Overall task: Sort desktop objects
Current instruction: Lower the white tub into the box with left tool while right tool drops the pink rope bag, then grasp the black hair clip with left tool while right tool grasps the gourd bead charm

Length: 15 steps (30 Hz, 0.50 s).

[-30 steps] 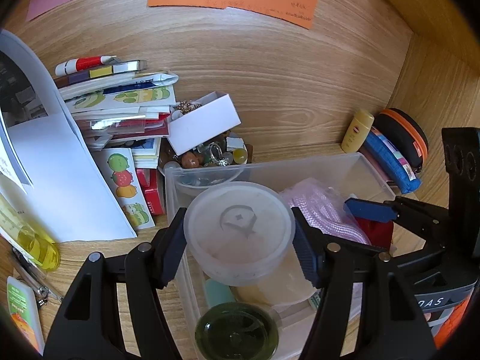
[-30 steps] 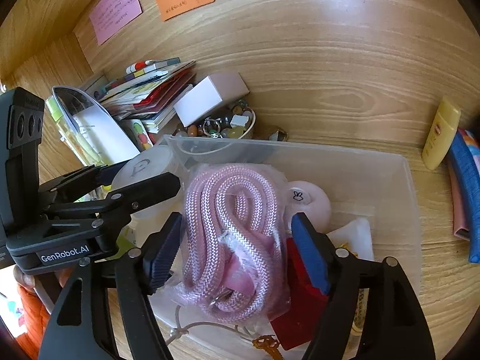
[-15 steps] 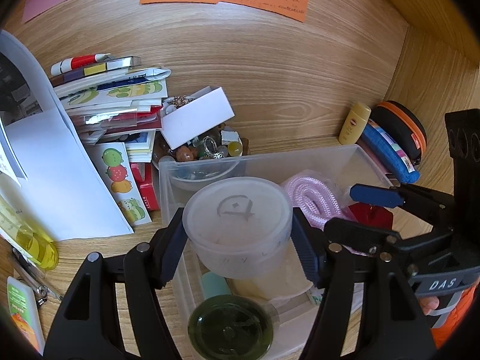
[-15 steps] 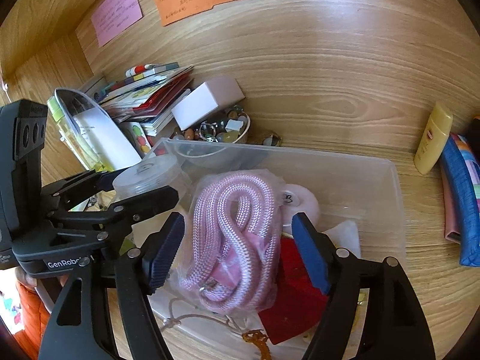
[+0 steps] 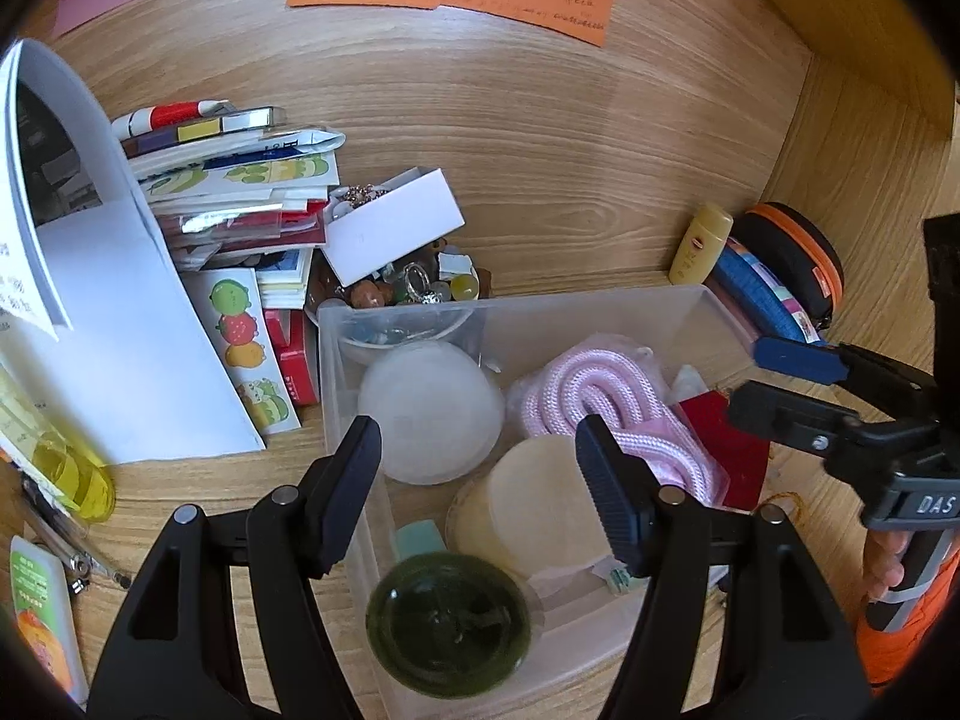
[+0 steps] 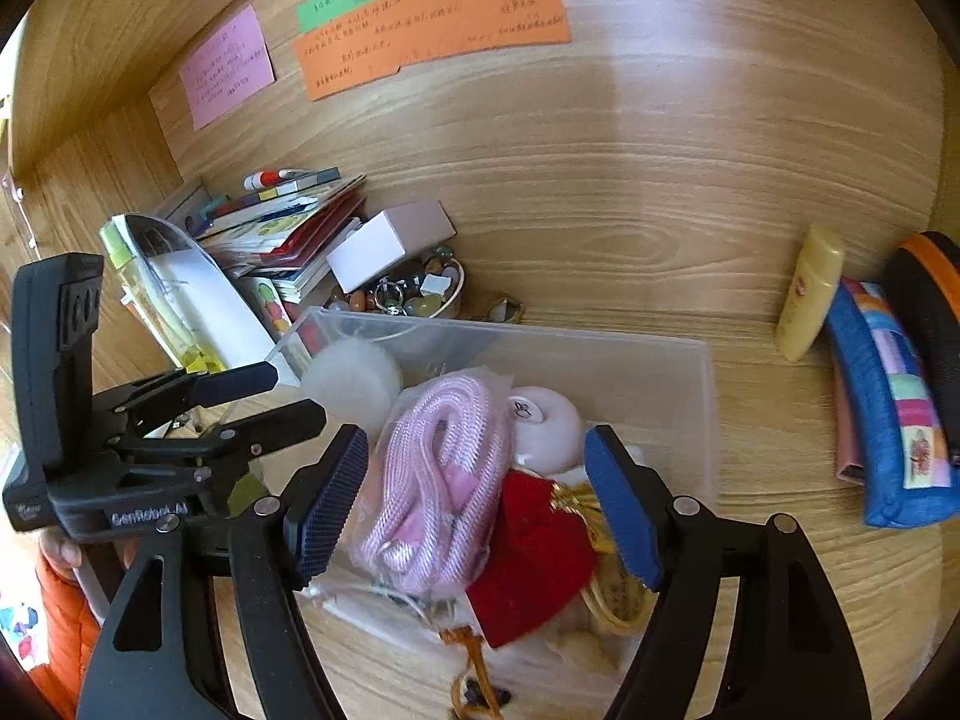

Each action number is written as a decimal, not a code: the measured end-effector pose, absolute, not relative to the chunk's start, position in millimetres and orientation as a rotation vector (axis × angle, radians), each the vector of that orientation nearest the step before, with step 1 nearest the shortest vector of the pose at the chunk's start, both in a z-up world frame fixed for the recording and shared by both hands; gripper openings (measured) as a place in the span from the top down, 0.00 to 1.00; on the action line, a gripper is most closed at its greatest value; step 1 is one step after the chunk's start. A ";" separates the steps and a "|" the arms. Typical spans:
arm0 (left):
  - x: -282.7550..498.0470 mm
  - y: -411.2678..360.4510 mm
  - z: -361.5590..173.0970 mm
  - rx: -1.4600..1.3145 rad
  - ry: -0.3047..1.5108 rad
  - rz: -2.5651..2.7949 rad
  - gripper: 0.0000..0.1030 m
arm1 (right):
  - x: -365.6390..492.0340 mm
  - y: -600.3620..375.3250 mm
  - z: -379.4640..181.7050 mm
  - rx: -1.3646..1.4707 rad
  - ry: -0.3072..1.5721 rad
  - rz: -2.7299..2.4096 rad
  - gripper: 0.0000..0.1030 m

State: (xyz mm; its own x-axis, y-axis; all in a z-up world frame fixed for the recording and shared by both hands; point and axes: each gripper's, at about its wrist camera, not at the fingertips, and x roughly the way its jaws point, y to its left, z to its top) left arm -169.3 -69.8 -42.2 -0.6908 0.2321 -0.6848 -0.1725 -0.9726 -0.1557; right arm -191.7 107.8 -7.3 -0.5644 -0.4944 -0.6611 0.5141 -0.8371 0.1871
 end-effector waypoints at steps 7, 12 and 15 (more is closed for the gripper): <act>-142.3 -59.3 -25.8 -1.022 -0.047 2.775 0.31 | -163.0 138.3 -2.1 0.920 0.103 -2.459 0.19; -113.4 -42.1 -12.3 -0.918 0.019 2.806 0.18 | -148.6 162.5 -4.3 0.926 0.131 -2.504 0.19; -97.9 -28.5 -10.3 -0.889 0.069 2.794 0.12 | -141.9 177.2 -8.6 0.942 0.134 -2.520 0.19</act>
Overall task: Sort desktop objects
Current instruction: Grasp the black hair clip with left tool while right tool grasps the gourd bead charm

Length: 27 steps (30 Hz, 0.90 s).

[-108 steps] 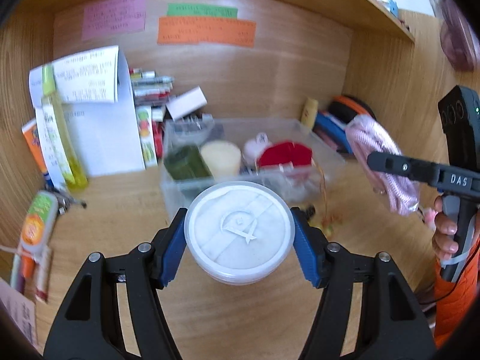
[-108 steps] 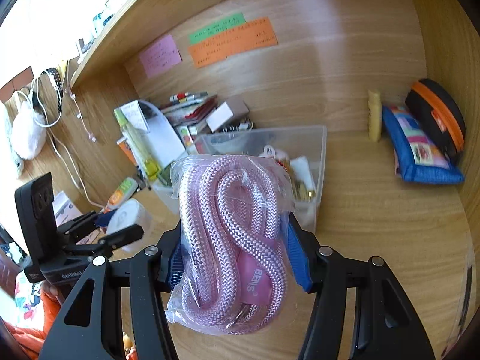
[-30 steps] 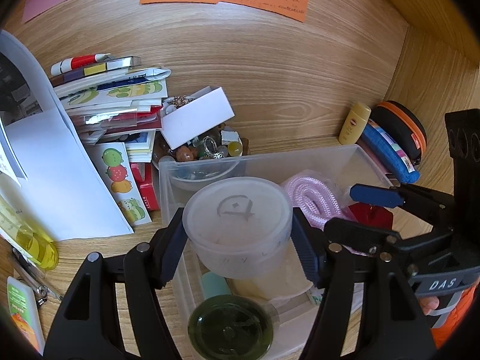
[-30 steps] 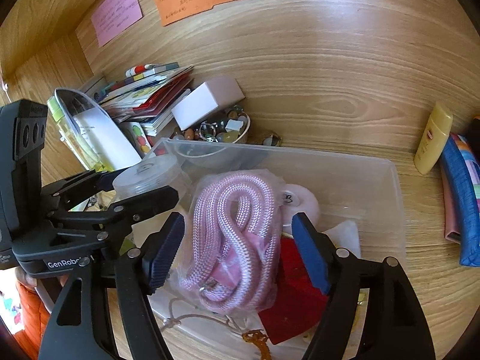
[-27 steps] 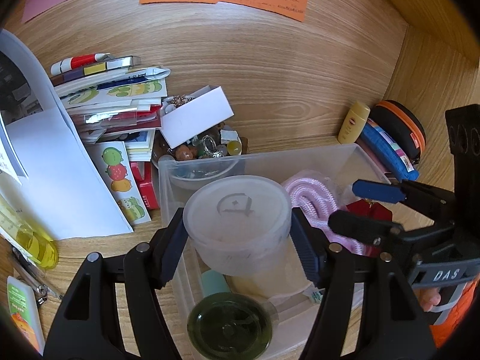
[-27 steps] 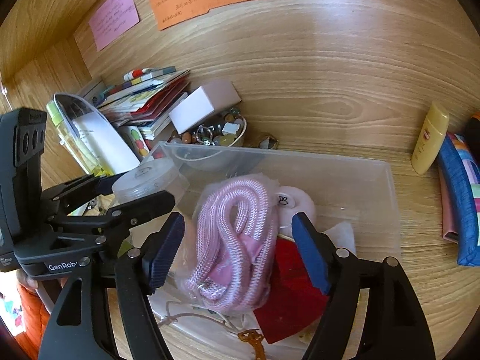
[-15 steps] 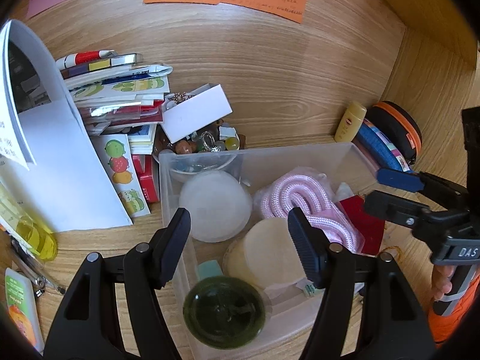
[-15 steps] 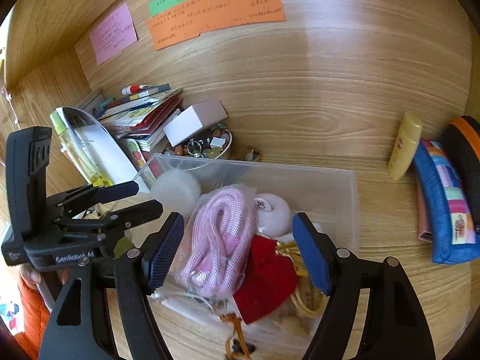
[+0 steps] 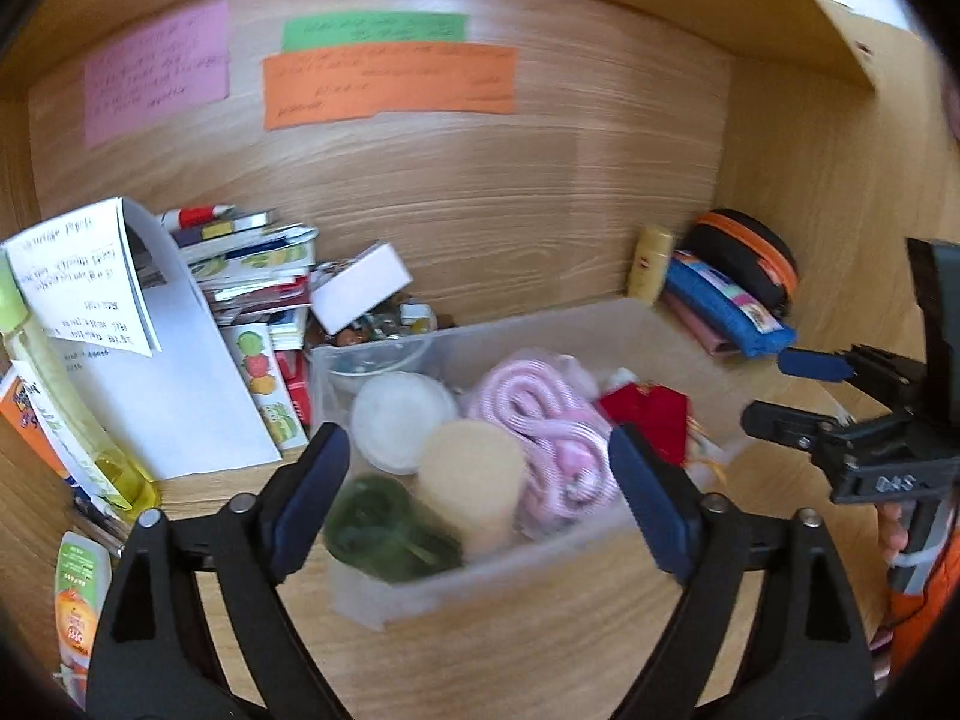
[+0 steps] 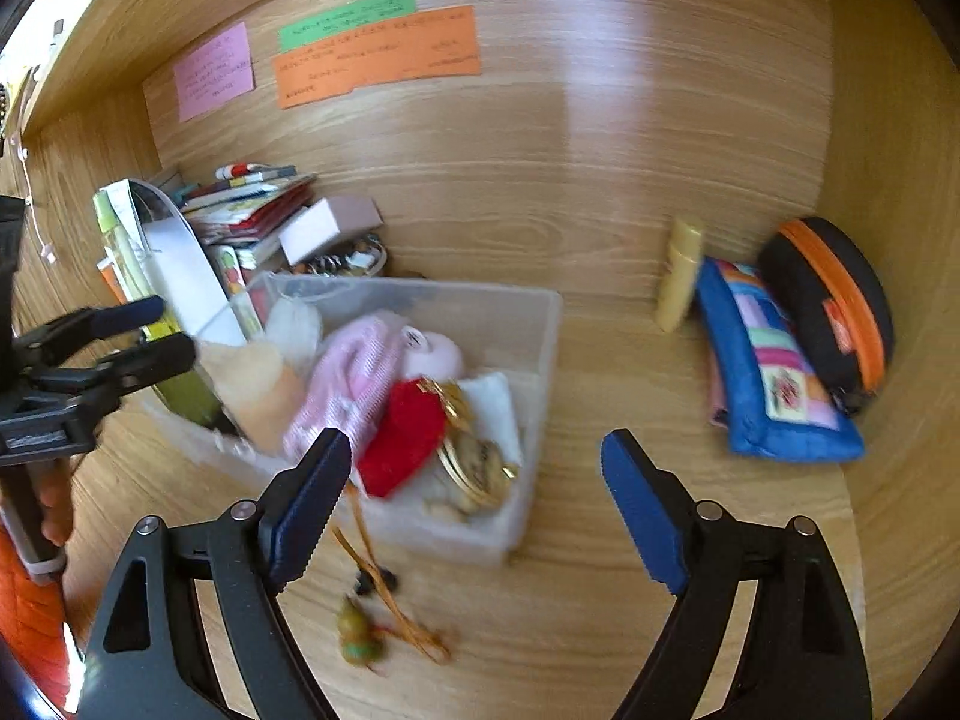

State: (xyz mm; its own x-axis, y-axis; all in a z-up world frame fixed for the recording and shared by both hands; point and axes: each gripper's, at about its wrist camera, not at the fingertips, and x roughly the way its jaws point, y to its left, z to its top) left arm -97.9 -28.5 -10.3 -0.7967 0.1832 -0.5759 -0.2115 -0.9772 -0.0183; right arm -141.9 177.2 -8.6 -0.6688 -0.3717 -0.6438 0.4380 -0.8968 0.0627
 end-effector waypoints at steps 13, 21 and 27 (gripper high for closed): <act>-53.6 -10.3 -42.5 -0.981 0.109 2.745 0.07 | -95.1 181.8 -56.5 1.078 0.231 -2.400 0.19; -44.4 -17.6 -66.9 -1.081 0.058 2.716 0.07 | -97.0 152.3 -87.0 1.163 0.322 -2.298 0.19; -48.6 -18.1 -78.6 -1.132 0.050 2.690 0.07 | -97.7 143.5 -92.6 1.159 0.396 -2.263 0.44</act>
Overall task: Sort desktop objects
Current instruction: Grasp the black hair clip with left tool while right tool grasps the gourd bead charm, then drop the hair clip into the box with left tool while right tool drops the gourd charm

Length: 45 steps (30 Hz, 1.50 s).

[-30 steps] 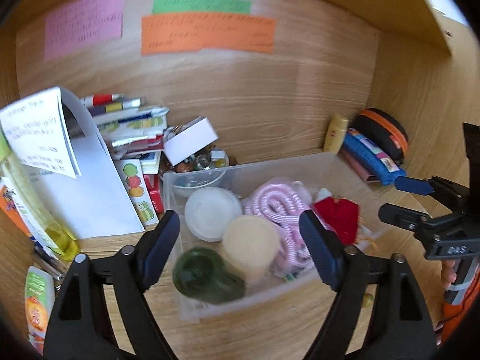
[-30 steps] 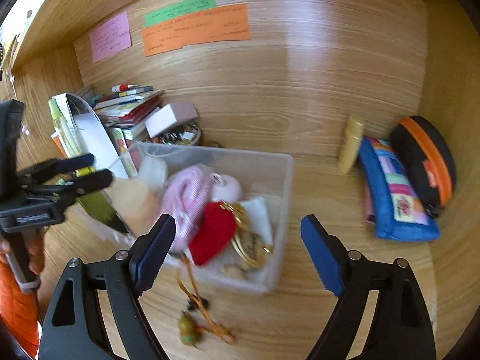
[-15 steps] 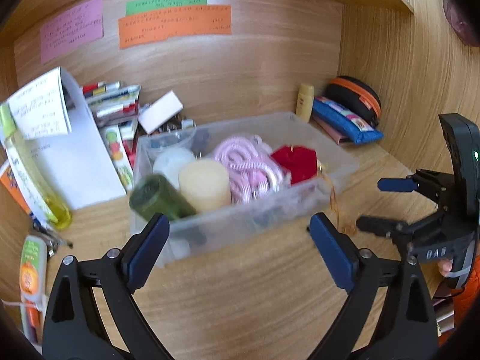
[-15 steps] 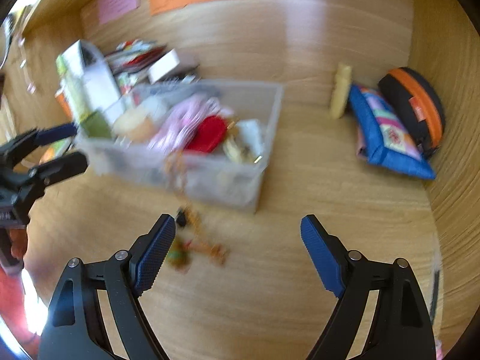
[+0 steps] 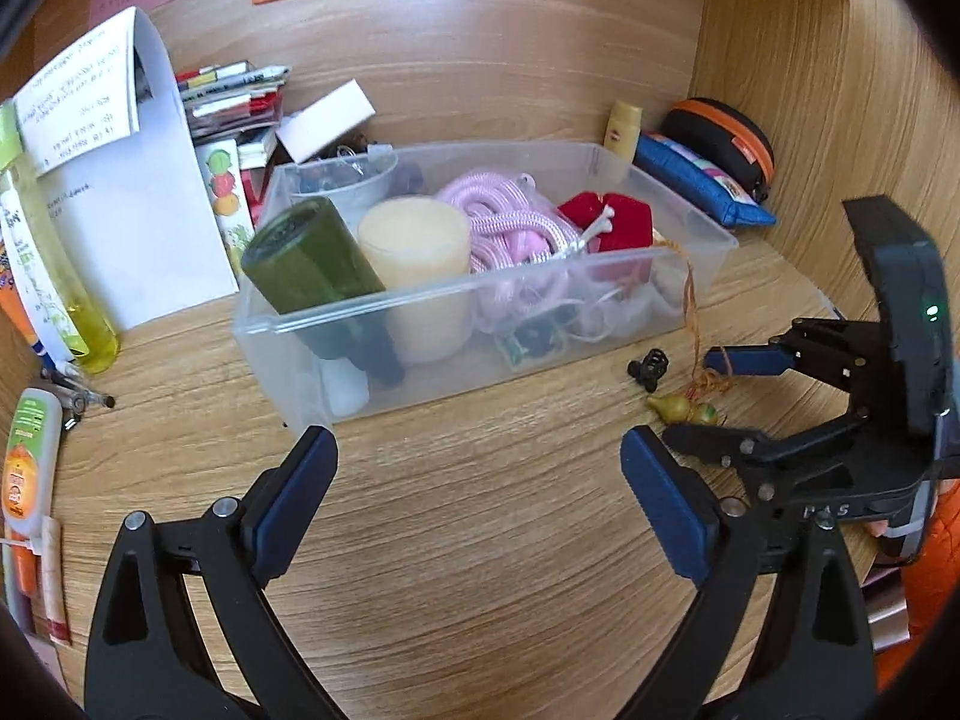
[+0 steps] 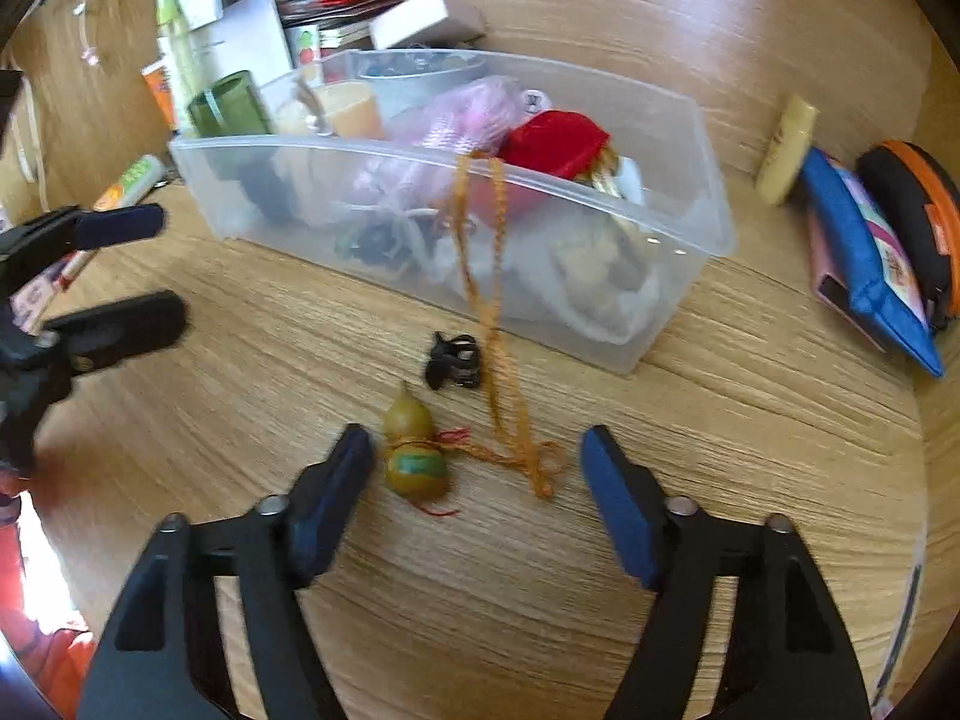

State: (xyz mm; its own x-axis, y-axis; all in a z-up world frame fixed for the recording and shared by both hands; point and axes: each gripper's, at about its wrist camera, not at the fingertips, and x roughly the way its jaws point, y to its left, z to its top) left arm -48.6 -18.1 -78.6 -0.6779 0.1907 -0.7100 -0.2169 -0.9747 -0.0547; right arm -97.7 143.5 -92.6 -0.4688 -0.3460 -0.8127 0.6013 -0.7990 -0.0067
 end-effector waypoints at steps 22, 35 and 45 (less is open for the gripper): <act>-96.4 76.1 -95.1 -1.196 0.164 2.480 0.39 | -109.1 225.7 -50.9 1.025 0.082 -2.311 0.83; -106.3 87.2 -106.4 -1.209 0.191 2.453 0.78 | -111.1 223.8 -26.5 0.898 0.063 -2.326 0.83; -84.6 57.6 -81.9 -1.108 0.100 2.523 0.78 | -115.8 210.0 -3.2 0.823 0.092 -2.366 0.83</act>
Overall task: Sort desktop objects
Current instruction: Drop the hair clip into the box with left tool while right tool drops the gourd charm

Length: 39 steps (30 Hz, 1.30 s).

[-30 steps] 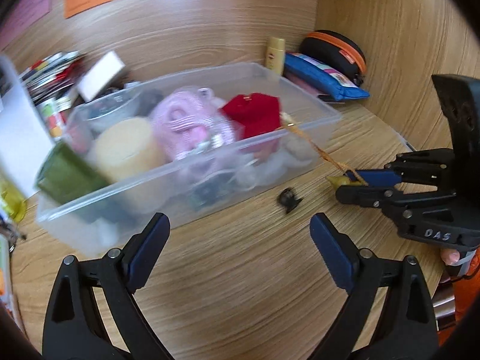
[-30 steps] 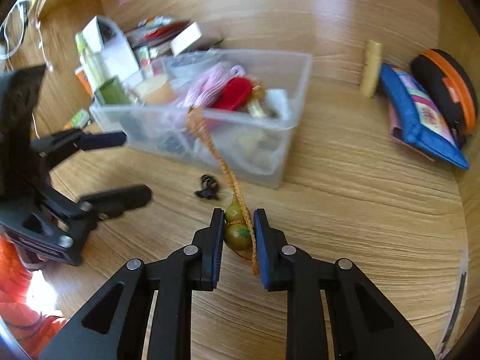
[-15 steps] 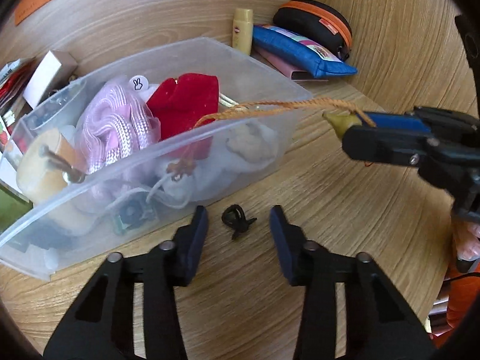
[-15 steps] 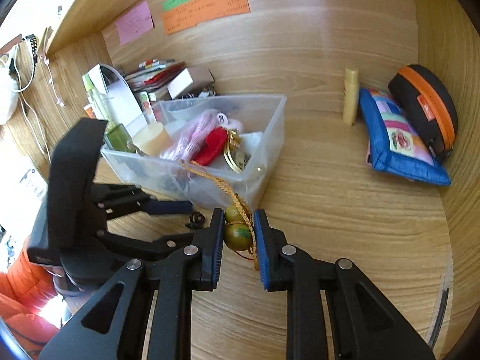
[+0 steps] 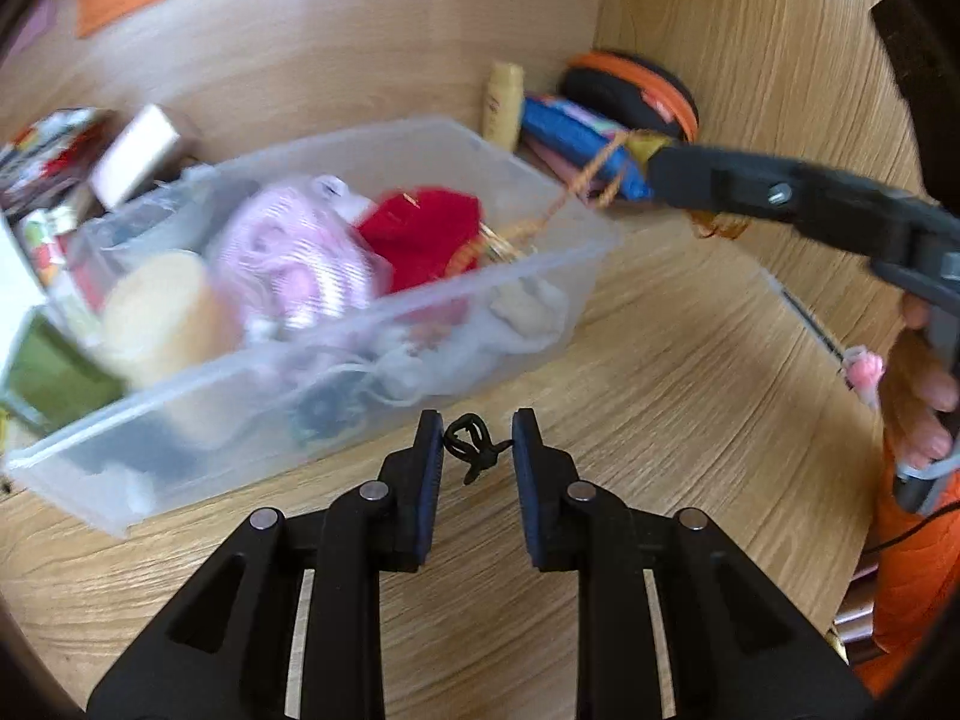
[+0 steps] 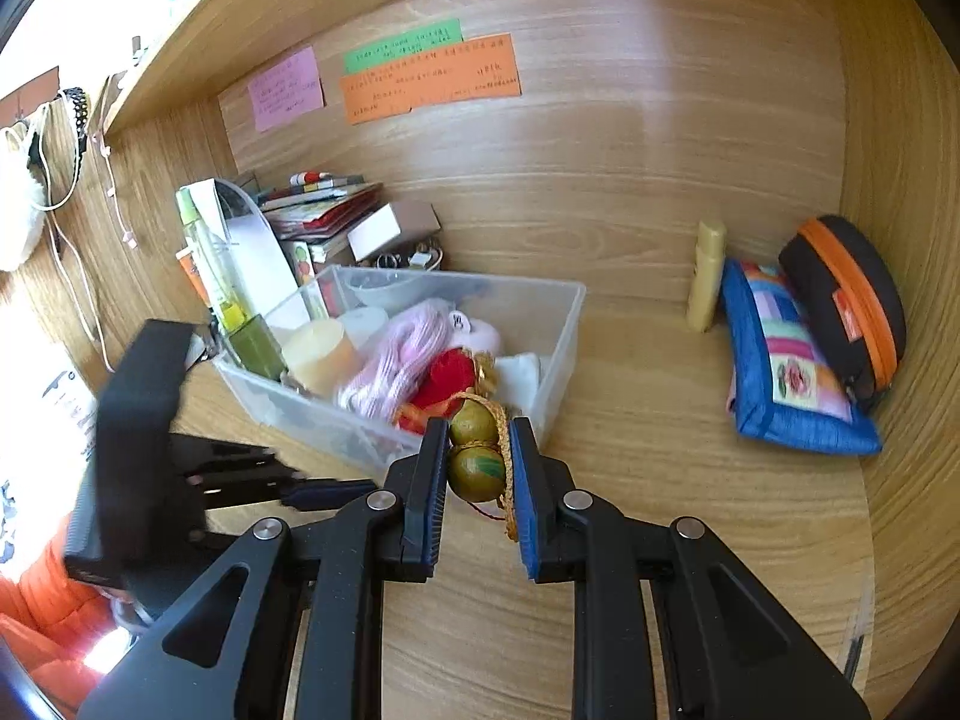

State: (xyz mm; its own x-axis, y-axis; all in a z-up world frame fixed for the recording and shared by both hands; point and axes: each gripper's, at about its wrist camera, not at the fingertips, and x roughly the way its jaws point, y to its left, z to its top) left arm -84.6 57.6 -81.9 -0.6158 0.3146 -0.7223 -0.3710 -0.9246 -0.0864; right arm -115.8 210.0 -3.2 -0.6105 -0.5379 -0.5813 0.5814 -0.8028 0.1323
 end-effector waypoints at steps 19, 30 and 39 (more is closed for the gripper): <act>-88.8 -38.9 -30.6 -0.970 -0.058 2.747 0.78 | -158.5 150.0 -11.7 0.880 0.131 -2.373 0.82; -104.4 -27.6 -44.3 -1.010 -0.037 2.722 0.78 | -168.1 150.4 -26.3 0.947 0.124 -2.349 0.82; -104.0 -24.0 -43.8 -1.016 -0.017 2.718 0.78 | -161.4 144.8 -23.6 0.925 0.181 -2.358 0.63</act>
